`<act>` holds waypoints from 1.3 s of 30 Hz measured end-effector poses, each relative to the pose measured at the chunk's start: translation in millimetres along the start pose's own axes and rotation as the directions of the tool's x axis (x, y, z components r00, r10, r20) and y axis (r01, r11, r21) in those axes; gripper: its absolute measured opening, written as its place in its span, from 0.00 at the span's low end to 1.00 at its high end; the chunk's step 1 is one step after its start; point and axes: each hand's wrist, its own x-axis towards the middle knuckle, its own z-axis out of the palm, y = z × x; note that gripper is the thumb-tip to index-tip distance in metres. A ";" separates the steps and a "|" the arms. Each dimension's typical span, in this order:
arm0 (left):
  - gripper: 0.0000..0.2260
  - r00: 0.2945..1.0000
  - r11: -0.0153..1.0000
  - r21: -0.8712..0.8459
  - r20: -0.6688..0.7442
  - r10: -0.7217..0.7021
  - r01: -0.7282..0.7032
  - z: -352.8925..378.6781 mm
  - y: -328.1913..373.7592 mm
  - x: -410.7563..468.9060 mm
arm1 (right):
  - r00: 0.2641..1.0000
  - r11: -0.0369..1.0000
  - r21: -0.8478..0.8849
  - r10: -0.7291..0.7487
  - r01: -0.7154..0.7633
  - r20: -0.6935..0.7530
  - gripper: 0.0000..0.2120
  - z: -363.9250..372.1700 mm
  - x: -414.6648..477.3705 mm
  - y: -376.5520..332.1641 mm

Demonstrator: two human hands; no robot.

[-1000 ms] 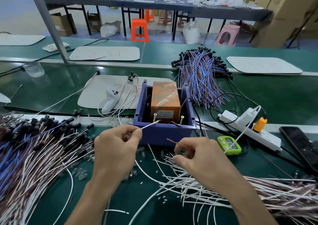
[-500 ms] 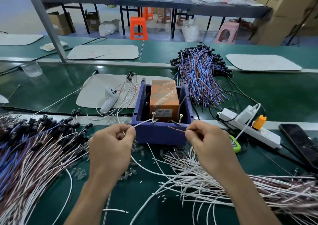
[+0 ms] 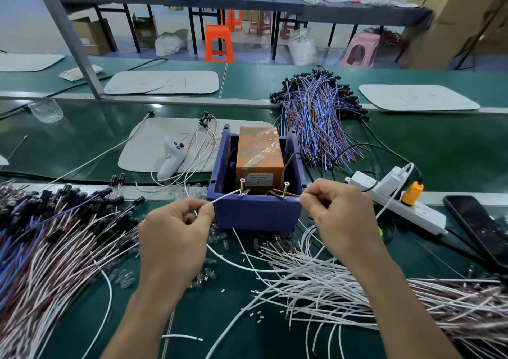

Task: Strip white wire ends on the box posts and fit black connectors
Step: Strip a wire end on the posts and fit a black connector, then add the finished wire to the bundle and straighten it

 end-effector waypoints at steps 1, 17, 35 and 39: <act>0.12 1.000 1.000 -0.003 0.001 0.001 -0.001 0.3 0.1 -0.5 | 1.000 1.000 -0.003 0.002 -0.002 -0.002 0.10 0.1 0.3 0.2; 0.09 0.932 0.970 -0.233 0.363 0.016 0.074 -1.3 -3.2 -10.2 | 0.938 0.919 -0.394 0.134 0.003 0.320 0.08 -45.9 -20.2 -8.4; 0.08 0.677 0.972 0.185 0.735 -0.041 -0.142 119.8 53.7 -72.5 | 0.883 0.526 -0.778 0.464 -0.342 -0.074 0.07 -170.6 -78.1 75.8; 0.07 0.714 0.948 0.262 0.698 -0.057 -0.181 121.3 45.6 -75.9 | 0.911 0.779 -0.519 0.413 -0.353 -0.001 0.05 -138.1 -95.7 88.9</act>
